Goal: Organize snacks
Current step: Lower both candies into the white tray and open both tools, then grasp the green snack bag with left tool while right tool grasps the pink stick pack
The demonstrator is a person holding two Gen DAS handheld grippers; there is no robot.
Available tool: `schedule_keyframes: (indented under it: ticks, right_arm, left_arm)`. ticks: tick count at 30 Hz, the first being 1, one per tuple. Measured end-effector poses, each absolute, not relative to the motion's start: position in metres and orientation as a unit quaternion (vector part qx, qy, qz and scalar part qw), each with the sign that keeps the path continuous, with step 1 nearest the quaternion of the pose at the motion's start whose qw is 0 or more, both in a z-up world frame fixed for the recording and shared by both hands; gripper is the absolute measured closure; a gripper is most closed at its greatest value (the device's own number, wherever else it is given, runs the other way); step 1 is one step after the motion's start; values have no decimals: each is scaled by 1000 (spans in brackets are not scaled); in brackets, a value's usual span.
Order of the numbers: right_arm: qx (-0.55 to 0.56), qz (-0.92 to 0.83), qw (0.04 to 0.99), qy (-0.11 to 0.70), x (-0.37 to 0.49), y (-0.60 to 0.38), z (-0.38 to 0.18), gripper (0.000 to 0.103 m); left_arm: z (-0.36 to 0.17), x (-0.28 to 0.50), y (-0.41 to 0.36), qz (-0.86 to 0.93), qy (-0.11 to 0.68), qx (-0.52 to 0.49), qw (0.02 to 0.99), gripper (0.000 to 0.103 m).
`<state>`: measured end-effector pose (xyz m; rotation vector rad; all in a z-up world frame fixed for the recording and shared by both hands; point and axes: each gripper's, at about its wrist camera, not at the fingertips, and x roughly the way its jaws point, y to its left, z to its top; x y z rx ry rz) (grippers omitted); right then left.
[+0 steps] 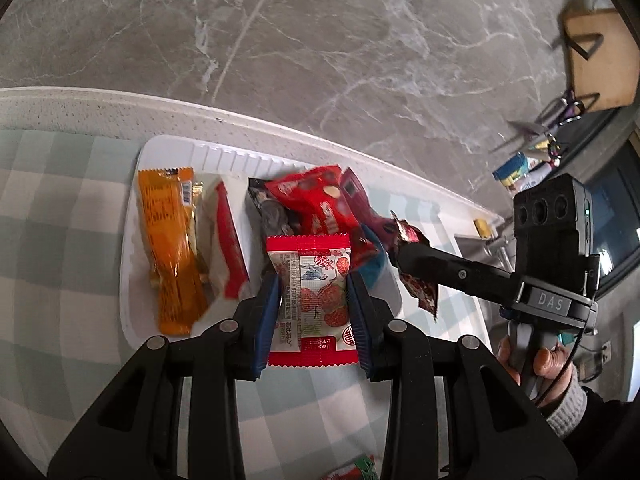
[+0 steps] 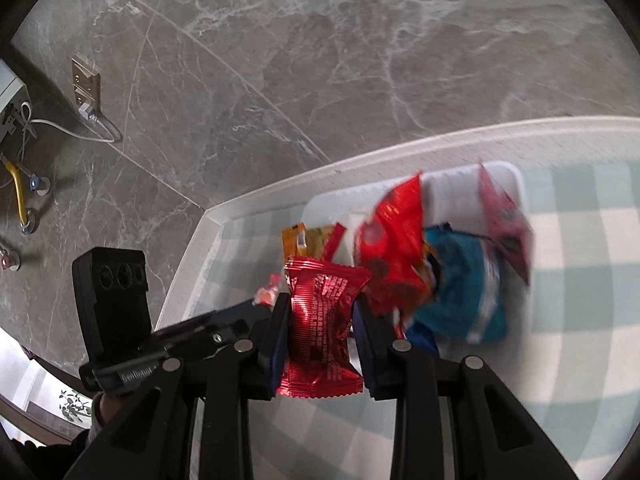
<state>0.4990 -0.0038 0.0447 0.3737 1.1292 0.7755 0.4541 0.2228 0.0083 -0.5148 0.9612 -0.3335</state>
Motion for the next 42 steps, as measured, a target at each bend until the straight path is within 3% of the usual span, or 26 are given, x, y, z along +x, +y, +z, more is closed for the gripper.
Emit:
schedule_keyframes:
  ticks: [15,19,25,42]
  right_arm:
    - [157,355,760,521,544,29,31,67]
    - [149,355,768,512,542,30,34,58]
    - [146,357,778,496,535,26,41,55]
    - [102,344,797,485,425,-40,52,50]
  left_arm:
    - [-6,492,236,-124,452,-242,850,70]
    - [-11,494,240,-112,454,-246,849,60]
    - [-10,488,241,-105,448,-250,852,59]
    - [7,401,187,-129,461,-160,863,53]
